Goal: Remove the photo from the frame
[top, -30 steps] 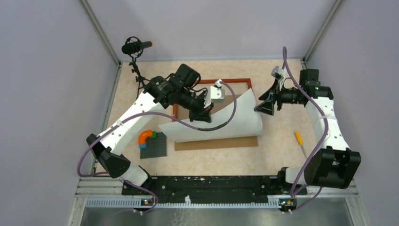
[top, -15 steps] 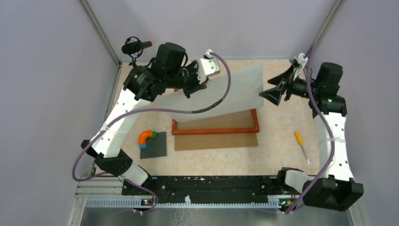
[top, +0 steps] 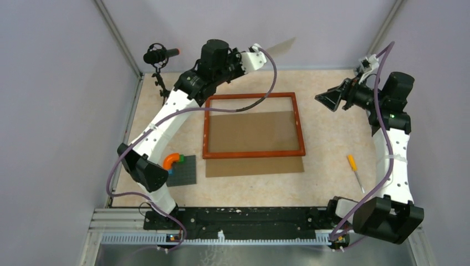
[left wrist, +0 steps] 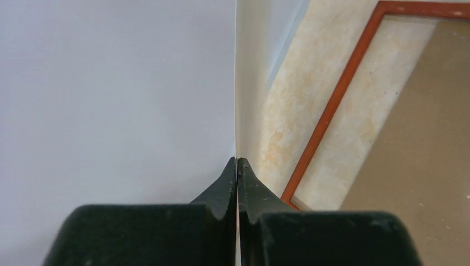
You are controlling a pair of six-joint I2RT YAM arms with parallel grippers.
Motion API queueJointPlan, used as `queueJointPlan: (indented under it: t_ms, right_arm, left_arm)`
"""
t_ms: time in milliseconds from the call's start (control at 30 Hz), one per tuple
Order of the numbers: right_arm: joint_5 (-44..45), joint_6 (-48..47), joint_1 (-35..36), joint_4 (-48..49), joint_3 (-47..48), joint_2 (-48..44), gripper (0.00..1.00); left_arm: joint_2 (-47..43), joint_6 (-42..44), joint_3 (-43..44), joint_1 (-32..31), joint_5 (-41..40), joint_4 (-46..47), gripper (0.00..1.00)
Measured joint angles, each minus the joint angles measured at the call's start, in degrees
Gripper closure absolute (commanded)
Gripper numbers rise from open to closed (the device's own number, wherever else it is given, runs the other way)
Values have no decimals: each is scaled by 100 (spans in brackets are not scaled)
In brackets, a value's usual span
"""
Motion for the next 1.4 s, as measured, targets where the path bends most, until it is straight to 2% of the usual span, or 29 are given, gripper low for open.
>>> queueJointPlan:
  t_ms: [133,333,567,800,1033,1400]
  right_arm:
    - [105,131,-48,7,-48,35,15]
    - [188,131,-59,-20,-201,-55,14]
    - [210,81,-72,-131,-267,-138,14]
    - [197,79,-85,-144,-267,-146,13]
    - [162,68,-85,-153,-341,-153,13]
    - [164,-63,-87,-275,-374,-212,12]
  left_arm:
    - [-33,339,-903,-7,317,691,100]
    - [-391,710,-3071,-160,850,1314,100]
    - [-514,785,-4653,-610,1204,1864,100]
    - [-437,791,-5099,-1023,1222,2208,100]
    - [-28,811,-5167,-1062,1093,2675,100]
    - [280,953,-5466,-1300,1075,2732,100]
